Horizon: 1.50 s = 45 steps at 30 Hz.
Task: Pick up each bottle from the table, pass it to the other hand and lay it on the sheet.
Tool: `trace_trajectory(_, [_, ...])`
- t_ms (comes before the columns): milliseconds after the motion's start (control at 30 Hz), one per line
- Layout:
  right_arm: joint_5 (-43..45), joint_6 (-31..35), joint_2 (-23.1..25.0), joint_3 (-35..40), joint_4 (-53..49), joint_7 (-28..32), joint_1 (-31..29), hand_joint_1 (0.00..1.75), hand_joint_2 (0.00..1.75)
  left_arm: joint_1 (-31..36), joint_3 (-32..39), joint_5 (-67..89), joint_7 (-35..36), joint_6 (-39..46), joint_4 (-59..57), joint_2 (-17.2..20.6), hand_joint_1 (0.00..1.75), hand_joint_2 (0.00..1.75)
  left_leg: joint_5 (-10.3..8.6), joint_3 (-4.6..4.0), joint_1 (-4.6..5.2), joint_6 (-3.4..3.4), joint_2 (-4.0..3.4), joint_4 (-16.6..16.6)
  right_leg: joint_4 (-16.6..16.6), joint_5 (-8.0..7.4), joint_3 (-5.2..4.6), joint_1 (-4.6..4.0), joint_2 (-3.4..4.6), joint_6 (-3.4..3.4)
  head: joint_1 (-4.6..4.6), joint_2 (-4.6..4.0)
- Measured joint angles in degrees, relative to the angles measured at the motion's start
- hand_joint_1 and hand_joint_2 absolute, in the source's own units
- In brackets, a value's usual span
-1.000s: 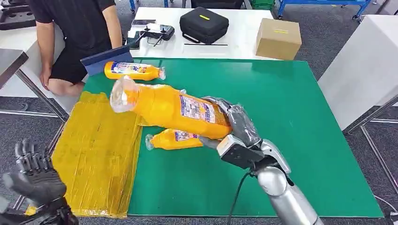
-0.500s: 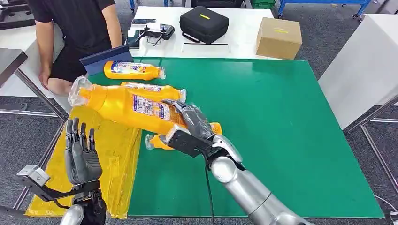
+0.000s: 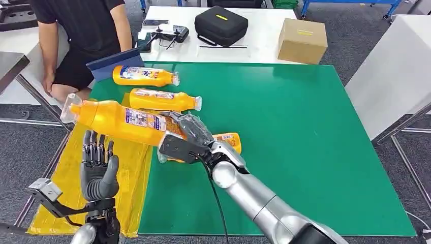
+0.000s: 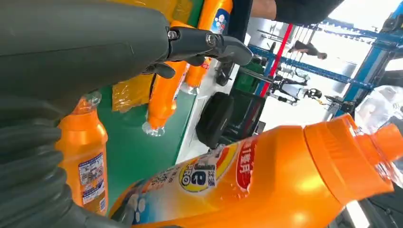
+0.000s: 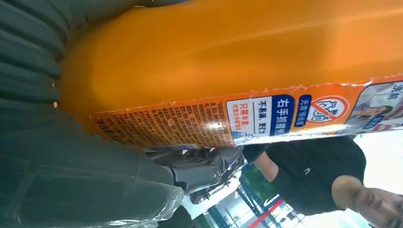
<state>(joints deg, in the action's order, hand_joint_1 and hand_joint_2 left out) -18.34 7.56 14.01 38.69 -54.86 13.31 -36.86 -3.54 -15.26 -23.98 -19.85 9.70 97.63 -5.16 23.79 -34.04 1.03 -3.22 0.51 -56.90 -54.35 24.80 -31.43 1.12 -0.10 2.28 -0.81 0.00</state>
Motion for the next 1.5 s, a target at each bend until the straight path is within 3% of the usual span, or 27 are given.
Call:
trace_trajectory(300, [-1.68,1.38,0.83,0.79,1.46,-2.19,-0.5,1.75,1.75,-0.27,-1.64,-2.1,3.3,-1.36,1.53,0.04,0.0,1.75,0.0,-0.01,0.0,0.0,0.0,0.0,0.0,0.0,-0.02,0.0,0.0,0.0,0.0,0.0])
trace_trajectory(533, [-8.39,5.31,2.34,3.51,1.96,-5.99,-0.67,1.75,1.75,-0.31,-3.32,-6.38,7.49,-3.15,3.74,-0.46,0.0,1.75,0.0,-0.02,0.0,0.0,-0.02,0.0,0.0,0.0,-0.04,0.0,0.01,0.0,0.0,0.0])
trace_trajectory(967, [-12.4,8.55,4.13,6.71,3.87,-7.17,-0.7,1.75,1.75,-0.21,-2.8,-10.84,10.3,-4.42,4.28,-1.33,0.0,1.75,0.0,-0.03,-0.01,0.0,-0.02,0.0,0.0,0.0,-0.06,0.0,0.01,0.0,-0.02,0.0])
trace_trajectory(1167, [-18.27,12.44,5.53,10.63,5.18,-11.57,-0.69,1.75,1.75,0.04,-1.62,-12.72,11.65,-4.76,4.28,-2.23,0.0,1.75,0.0,-0.03,0.0,0.0,-0.06,0.0,0.0,0.0,-0.1,0.0,0.02,0.0,0.0,0.0])
trace_trajectory(1500, [-19.71,13.88,6.38,18.71,5.48,-15.69,-0.08,1.75,1.75,-0.8,0.18,-12.87,11.98,-4.72,4.24,-2.64,0.0,1.75,0.01,-0.14,-0.04,0.01,-0.12,0.0,0.0,0.01,-0.28,0.0,0.05,-0.01,0.0,0.0])
